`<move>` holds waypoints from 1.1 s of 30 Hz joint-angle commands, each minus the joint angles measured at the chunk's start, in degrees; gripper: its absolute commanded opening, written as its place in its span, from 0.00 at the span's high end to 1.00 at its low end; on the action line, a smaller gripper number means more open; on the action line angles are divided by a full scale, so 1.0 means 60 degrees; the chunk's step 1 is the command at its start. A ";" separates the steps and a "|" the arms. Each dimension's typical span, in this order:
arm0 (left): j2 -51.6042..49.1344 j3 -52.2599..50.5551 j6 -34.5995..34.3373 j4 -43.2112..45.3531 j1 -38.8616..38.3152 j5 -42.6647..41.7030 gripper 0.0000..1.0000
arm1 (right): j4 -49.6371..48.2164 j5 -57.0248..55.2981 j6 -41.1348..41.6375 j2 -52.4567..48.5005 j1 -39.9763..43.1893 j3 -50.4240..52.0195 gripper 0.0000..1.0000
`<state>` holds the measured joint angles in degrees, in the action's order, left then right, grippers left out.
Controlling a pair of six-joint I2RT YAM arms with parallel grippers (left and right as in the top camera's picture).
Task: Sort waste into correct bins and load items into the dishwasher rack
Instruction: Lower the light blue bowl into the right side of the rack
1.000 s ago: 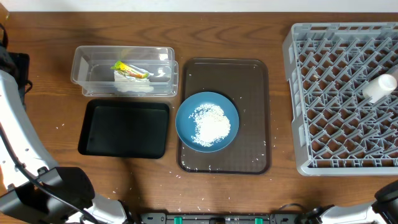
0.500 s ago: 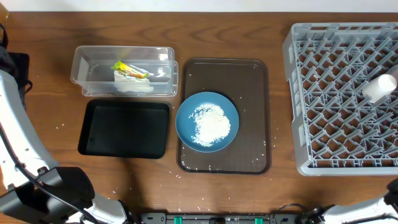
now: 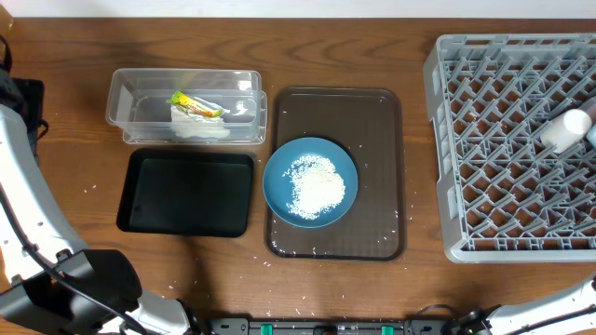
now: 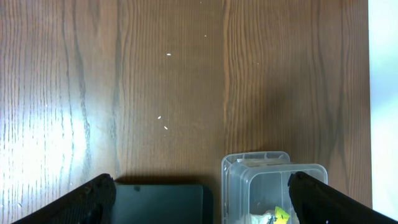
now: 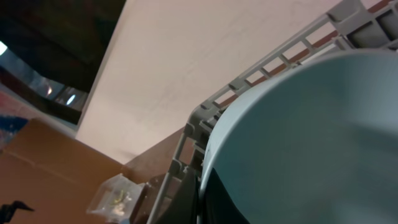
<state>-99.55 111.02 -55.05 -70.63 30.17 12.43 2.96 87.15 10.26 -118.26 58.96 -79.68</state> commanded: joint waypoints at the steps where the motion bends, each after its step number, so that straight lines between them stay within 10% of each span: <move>1: -0.0062 -0.0011 0.0131 -0.0051 0.0022 0.0189 0.08 | -0.0386 0.0357 0.0911 -0.0113 -0.0055 0.0051 0.98; 33: -0.0062 -0.0011 0.0131 -0.0051 0.0022 0.0189 0.08 | -0.3410 0.0098 0.4750 0.0769 0.0193 0.0051 0.84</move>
<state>-99.55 111.02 -55.05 -70.63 30.17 12.43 -15.62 88.01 32.27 -118.10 59.79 -79.57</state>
